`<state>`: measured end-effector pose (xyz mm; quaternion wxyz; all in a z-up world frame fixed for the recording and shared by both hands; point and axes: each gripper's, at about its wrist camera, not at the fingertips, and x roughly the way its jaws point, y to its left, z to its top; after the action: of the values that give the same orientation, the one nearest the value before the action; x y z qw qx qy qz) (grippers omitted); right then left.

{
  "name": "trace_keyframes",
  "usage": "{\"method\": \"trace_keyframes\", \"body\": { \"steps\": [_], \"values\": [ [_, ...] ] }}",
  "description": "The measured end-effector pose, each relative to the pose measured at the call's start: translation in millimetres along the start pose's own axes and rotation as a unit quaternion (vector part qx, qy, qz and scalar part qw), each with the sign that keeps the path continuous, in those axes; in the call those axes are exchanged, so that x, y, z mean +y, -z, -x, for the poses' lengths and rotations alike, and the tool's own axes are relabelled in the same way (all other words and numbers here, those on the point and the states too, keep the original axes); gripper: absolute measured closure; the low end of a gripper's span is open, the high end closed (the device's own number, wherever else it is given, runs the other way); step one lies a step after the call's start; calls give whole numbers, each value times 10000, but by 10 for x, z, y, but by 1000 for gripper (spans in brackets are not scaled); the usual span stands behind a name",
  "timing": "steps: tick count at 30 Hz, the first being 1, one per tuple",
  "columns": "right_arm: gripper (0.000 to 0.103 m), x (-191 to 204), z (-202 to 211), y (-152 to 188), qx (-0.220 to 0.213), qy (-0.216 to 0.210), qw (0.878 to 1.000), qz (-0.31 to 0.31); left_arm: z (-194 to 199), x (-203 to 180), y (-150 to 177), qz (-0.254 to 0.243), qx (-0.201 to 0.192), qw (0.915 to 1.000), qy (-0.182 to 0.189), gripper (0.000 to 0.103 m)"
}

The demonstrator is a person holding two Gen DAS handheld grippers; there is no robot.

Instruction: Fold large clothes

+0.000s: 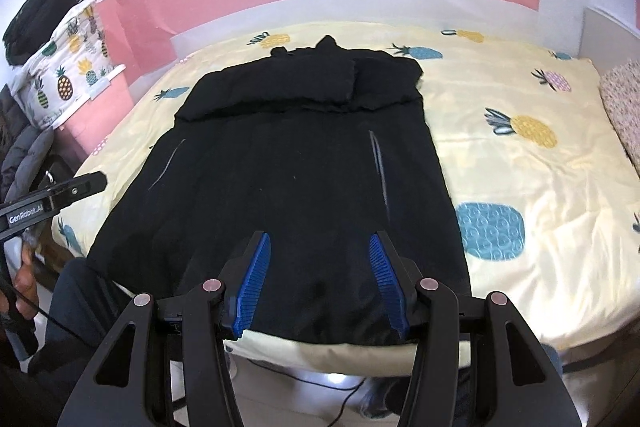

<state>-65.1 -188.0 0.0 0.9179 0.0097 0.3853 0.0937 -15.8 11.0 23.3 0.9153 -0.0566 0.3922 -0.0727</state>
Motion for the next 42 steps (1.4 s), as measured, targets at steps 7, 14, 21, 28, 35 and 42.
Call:
{"method": "trace_keyframes", "body": {
  "steps": [7,14,21,28,35,42],
  "values": [
    [40,-140,-12,57,-15,60,9997,-254,-12,75,103,-32,42,9998,-185,55],
    [39,-297,-141,100,129,93,9989,-440,-164,246,168,52,175,9991,-388,55],
    [39,-603,-370,184,449,164,9958,-779,-364,756,175,286,316,9975,-561,47],
    [33,-1052,-650,227,746,242,9889,-1261,-660,1513,276,905,771,9907,-656,44],
    [33,-1356,-898,284,1031,115,9797,-1718,-924,1735,414,1303,1182,9836,-394,43],
    [33,-1433,-1027,474,1480,-256,9648,-2159,-1030,1583,572,1370,1325,9816,-118,37]
  ]
}}
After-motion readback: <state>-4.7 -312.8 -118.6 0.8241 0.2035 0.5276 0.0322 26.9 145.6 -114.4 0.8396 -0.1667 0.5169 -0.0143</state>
